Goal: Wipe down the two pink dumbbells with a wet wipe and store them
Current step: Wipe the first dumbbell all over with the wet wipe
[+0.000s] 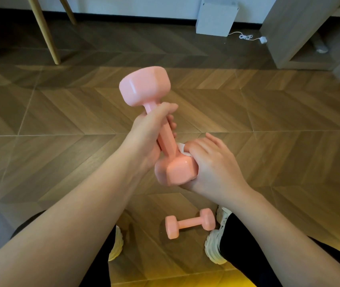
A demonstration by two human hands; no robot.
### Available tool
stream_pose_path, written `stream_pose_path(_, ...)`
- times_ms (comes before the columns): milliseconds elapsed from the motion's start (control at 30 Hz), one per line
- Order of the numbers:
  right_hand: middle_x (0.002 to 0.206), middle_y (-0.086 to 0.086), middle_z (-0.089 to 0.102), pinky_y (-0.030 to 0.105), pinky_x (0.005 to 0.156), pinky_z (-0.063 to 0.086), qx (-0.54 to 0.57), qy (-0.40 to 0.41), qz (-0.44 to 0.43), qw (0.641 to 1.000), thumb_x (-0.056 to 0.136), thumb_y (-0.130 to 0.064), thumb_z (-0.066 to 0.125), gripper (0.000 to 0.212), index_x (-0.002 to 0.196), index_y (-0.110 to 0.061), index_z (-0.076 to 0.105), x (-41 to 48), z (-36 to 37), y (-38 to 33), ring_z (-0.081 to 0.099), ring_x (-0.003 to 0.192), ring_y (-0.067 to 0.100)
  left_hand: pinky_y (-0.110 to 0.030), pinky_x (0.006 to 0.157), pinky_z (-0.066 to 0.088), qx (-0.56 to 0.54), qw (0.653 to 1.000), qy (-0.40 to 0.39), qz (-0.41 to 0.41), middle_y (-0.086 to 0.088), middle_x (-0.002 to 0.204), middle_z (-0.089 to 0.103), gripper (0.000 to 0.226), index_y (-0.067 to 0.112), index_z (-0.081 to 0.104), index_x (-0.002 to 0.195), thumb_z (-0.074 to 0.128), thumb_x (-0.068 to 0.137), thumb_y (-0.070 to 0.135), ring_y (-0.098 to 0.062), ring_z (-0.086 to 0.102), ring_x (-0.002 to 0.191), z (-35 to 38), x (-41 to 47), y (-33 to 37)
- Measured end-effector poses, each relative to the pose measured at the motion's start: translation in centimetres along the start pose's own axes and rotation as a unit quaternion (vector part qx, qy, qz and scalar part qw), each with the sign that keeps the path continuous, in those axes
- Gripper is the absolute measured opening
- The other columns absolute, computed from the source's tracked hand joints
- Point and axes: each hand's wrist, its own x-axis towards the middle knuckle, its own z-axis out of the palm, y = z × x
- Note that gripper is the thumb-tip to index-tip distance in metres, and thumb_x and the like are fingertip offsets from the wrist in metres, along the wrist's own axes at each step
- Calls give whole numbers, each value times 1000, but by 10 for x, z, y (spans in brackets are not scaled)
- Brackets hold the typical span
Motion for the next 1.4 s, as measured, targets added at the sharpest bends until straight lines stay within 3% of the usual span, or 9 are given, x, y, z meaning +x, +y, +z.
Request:
stream_pose_path(133, 91, -3, 67, 47, 98, 46, -24, 2, 3, 1000, 57, -36, 85, 50, 96, -17, 60, -4, 3, 3, 64, 89, 21, -32, 76, 45, 3, 1000, 11, -19, -2, 82, 50, 22, 12, 52, 103, 69, 90, 18, -15, 52, 75, -1, 0, -4)
stream_pose_path(300, 86, -5, 63, 41, 100, 44, -1, 20, -16, 1000, 58, -38, 81, 52, 97, -24, 49, -2, 4, -2, 56, 86, 14, -24, 50, 40, 26, 999, -20, -30, 4, 58, 48, 22, 18, 50, 77, 64, 92, 24, -11, 44, 49, 0, 2, 1)
stream_pose_path(400, 83, -4, 61, 41, 97, 46, 14, 29, -30, 999, 60, -37, 80, 50, 93, -24, 45, -1, 4, -4, 51, 85, 12, -21, 45, 39, 21, 999, -24, -24, 5, 55, 48, 23, 17, 49, 77, 64, 91, 26, -10, 42, 43, 2, 3, 3)
stream_pose_path(567, 86, -3, 64, 42, 95, 48, -2, 10, -17, 1000, 60, -35, 82, 42, 90, -17, 59, -3, 1, 2, 57, 86, 16, -31, 66, 46, 53, 998, 2, -18, 1, 75, 53, 16, 14, 57, 89, 68, 90, 24, -14, 52, 64, -2, 6, 1)
stream_pose_path(733, 87, -3, 65, 40, 95, 47, 17, 12, -30, 999, 64, -40, 74, 42, 94, -21, 51, -5, 2, -2, 53, 87, 14, -24, 50, 37, 24, 997, -33, -59, 2, 54, 43, 26, 18, 47, 72, 63, 92, 25, -13, 41, 46, -1, 6, 3)
stream_pose_path(900, 90, -3, 68, 42, 95, 47, -6, 3, -9, 1000, 61, -41, 85, 47, 96, -15, 66, -1, -1, -2, 63, 88, 19, -33, 73, 41, 52, 998, 8, -40, 0, 78, 48, 19, 16, 55, 92, 72, 87, 22, -15, 49, 71, -2, 8, 1)
stream_pose_path(1133, 94, -3, 67, 36, 99, 41, 11, -4, -11, 1000, 62, -47, 83, 54, 101, -18, 59, -3, 0, -4, 58, 93, 14, -25, 51, 42, 26, 997, -25, -70, 2, 58, 48, 24, 17, 52, 74, 69, 88, 23, -12, 45, 47, -2, 9, 3)
stream_pose_path(1267, 90, -4, 66, 33, 89, 44, 19, -25, -6, 1000, 61, -41, 85, 47, 94, -16, 63, -1, -3, -5, 56, 90, 14, -26, 52, 41, 20, 998, -20, -57, 2, 58, 48, 25, 17, 51, 72, 68, 89, 24, -12, 44, 48, -3, 8, 2)
stream_pose_path(1400, 79, -16, 48, 25, 65, 38, 133, -108, 50, 984, 62, -43, 78, 41, 81, -31, 44, 2, 0, -14, 46, 74, 5, -21, 43, 33, 11, 992, -104, -68, 5, 50, 39, 32, 21, 44, 68, 65, 89, 30, -12, 35, 42, -5, 3, 5)
